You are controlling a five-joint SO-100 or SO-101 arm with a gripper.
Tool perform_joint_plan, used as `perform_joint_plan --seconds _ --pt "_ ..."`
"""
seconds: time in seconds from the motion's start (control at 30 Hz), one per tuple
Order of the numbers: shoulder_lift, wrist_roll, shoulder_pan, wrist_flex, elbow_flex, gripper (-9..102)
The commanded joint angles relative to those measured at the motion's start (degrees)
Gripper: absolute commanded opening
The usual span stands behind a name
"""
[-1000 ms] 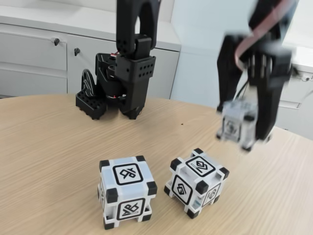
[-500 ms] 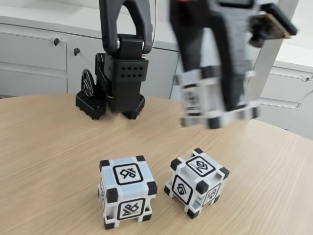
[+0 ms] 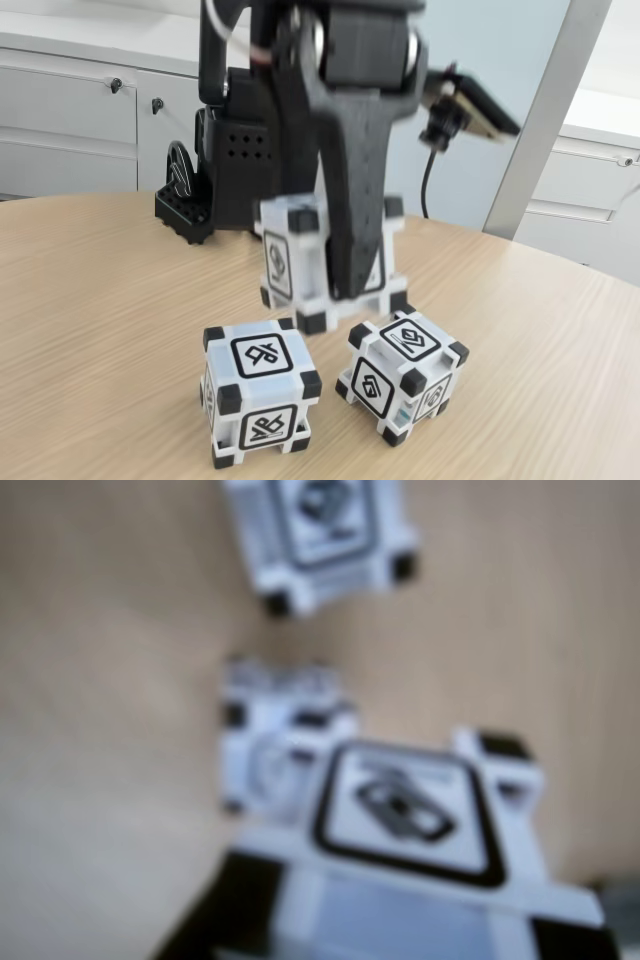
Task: Stack cubes from left to right.
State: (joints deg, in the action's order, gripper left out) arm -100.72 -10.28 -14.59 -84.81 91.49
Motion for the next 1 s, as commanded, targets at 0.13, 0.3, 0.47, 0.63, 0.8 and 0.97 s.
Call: perform_joint_plan --seconds 0.13,0.3,0.47,0.63,0.8,0.97 --pt "0.6 0.3 -0.4 0.9 -0.4 9" --pt "0.6 -0.7 -4.9 1.0 0.5 8" --pt "0.8 -2.0 -6.8 1.0 0.7 8" --pt "2.1 -4.3 -6.8 1.0 3.3 8" --pt "2.5 -5.0 -6.8 1.0 5.5 8" --pt "2.5 -4.9 -6.9 1.0 5.5 8"
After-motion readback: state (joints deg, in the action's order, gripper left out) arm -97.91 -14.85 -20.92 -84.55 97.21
